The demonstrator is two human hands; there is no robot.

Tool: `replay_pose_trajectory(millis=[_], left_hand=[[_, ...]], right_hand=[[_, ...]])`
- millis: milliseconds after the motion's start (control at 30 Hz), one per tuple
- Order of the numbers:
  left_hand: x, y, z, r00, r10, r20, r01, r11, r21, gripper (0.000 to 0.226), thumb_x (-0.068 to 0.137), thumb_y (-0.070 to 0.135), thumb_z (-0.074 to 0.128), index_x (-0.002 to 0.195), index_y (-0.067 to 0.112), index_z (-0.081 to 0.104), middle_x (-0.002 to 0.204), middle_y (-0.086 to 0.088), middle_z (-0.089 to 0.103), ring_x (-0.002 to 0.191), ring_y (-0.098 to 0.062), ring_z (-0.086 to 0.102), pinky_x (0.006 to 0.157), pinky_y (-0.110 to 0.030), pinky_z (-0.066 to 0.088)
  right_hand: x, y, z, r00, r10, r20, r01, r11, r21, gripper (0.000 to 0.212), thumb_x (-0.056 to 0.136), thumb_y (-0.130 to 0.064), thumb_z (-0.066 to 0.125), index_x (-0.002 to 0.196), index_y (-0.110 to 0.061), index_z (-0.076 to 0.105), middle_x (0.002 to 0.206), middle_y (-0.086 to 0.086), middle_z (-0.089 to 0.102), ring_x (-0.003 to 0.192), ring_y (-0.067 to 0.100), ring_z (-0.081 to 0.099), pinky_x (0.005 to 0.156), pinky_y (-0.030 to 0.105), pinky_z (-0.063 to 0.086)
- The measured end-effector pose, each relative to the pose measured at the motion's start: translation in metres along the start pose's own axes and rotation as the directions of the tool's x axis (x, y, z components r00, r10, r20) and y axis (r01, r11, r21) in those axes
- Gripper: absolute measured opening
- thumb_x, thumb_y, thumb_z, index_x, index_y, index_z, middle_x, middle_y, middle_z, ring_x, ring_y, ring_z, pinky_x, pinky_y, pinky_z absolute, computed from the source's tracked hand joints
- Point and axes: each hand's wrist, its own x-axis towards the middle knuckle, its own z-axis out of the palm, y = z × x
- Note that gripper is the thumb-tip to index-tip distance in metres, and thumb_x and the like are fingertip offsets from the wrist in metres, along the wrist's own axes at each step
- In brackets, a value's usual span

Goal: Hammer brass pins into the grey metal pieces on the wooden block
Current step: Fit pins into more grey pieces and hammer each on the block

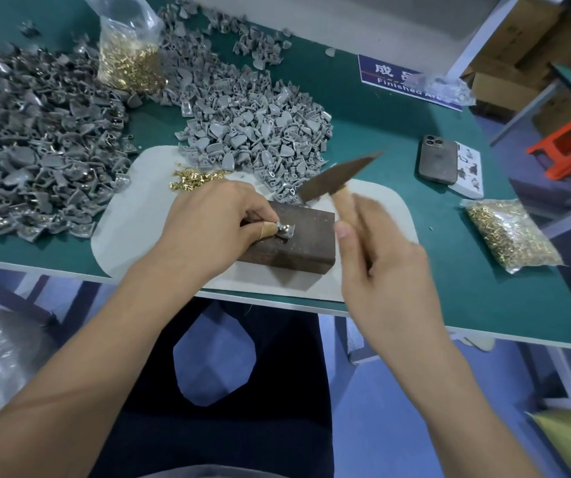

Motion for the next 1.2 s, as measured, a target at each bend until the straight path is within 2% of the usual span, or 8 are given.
replay_pose_trajectory(millis=[100, 267, 433, 600, 700, 867, 1033, 1200], left_hand=[[0.0, 0.0, -0.001, 1.0, 0.001, 0.016, -0.001, 1.0, 0.007, 0.007, 0.085, 0.046, 0.076, 0.09, 0.041, 0.076, 0.079, 0.02, 0.063, 0.081, -0.005, 0.057, 0.064, -0.026, 0.037], [-0.002, -0.001, 0.0, 1.0, 0.016, 0.001, -0.016, 1.0, -0.02, 0.005, 0.085, 0.043, 0.074, 0.089, 0.04, 0.076, 0.075, 0.025, 0.059, 0.079, 0.0, 0.054, 0.059, -0.021, 0.033], [-0.006, -0.002, 0.003, 0.998, 0.067, -0.02, -0.068, 0.996, -0.056, 0.005, 0.087, 0.042, 0.073, 0.091, 0.043, 0.072, 0.079, 0.025, 0.062, 0.086, -0.004, 0.051, 0.067, -0.029, 0.043], [-0.01, 0.001, 0.006, 0.995, 0.069, -0.066, -0.072, 0.997, -0.036, 0.006, 0.086, 0.041, 0.073, 0.091, 0.042, 0.07, 0.08, 0.023, 0.061, 0.089, -0.005, 0.05, 0.065, -0.028, 0.038], [-0.01, 0.001, 0.006, 0.996, 0.061, -0.063, -0.063, 0.998, -0.028, 0.005, 0.086, 0.042, 0.073, 0.089, 0.042, 0.069, 0.08, 0.023, 0.06, 0.09, -0.005, 0.049, 0.064, -0.028, 0.037], [-0.008, -0.001, 0.006, 0.997, 0.053, -0.053, -0.056, 0.996, -0.063, 0.003, 0.087, 0.042, 0.073, 0.087, 0.042, 0.07, 0.079, 0.026, 0.055, 0.09, -0.002, 0.047, 0.066, -0.029, 0.037], [-0.005, -0.003, 0.005, 0.998, 0.051, -0.034, -0.052, 0.997, -0.052, 0.002, 0.087, 0.043, 0.072, 0.087, 0.043, 0.071, 0.081, 0.023, 0.058, 0.089, -0.004, 0.05, 0.067, -0.029, 0.039], [-0.003, -0.004, 0.003, 0.999, 0.051, -0.011, -0.051, 0.998, -0.027, 0.005, 0.087, 0.047, 0.072, 0.089, 0.042, 0.072, 0.083, 0.022, 0.059, 0.087, -0.003, 0.052, 0.066, -0.029, 0.039]], right_hand=[[-0.001, 0.004, 0.005, 0.981, 0.024, 0.193, -0.003, 0.994, -0.11, 0.009, 0.104, -0.041, 0.043, 0.112, -0.039, 0.049, 0.071, 0.002, 0.058, 0.069, 0.04, 0.053, 0.062, 0.049, 0.05], [0.0, 0.003, 0.002, 0.98, 0.018, 0.199, 0.005, 0.993, -0.117, 0.007, 0.105, -0.039, 0.044, 0.11, -0.037, 0.048, 0.068, 0.0, 0.056, 0.068, 0.04, 0.052, 0.061, 0.048, 0.05], [0.001, 0.002, 0.0, 0.98, 0.009, 0.199, 0.013, 0.994, -0.109, 0.013, 0.105, -0.039, 0.044, 0.118, -0.039, 0.049, 0.074, 0.003, 0.062, 0.072, 0.04, 0.053, 0.064, 0.048, 0.051], [0.007, 0.004, -0.005, 0.969, 0.013, 0.245, 0.017, 0.993, -0.12, 0.013, 0.105, -0.039, 0.045, 0.117, -0.042, 0.048, 0.073, -0.003, 0.06, 0.074, 0.036, 0.055, 0.065, 0.046, 0.051], [0.006, 0.008, -0.007, 0.983, 0.011, 0.183, 0.004, 0.997, -0.08, 0.014, 0.104, -0.04, 0.047, 0.116, -0.039, 0.053, 0.064, -0.01, 0.049, 0.066, 0.025, 0.048, 0.06, 0.041, 0.046], [-0.001, 0.0, -0.008, 1.0, -0.014, 0.007, 0.014, 0.999, 0.029, 0.018, 0.105, -0.04, 0.046, 0.12, -0.039, 0.057, 0.07, -0.029, 0.052, 0.061, 0.014, 0.042, 0.057, 0.035, 0.042], [-0.006, -0.006, -0.004, 0.999, 0.001, -0.038, 0.0, 1.0, 0.017, 0.023, 0.103, -0.045, 0.042, 0.122, -0.038, 0.055, 0.065, -0.021, 0.05, 0.058, 0.016, 0.041, 0.055, 0.039, 0.044], [-0.002, 0.0, 0.006, 0.986, 0.084, 0.146, -0.065, 0.989, -0.13, 0.019, 0.102, -0.045, 0.039, 0.115, -0.036, 0.05, 0.072, 0.003, 0.061, 0.071, 0.039, 0.055, 0.064, 0.048, 0.051]])
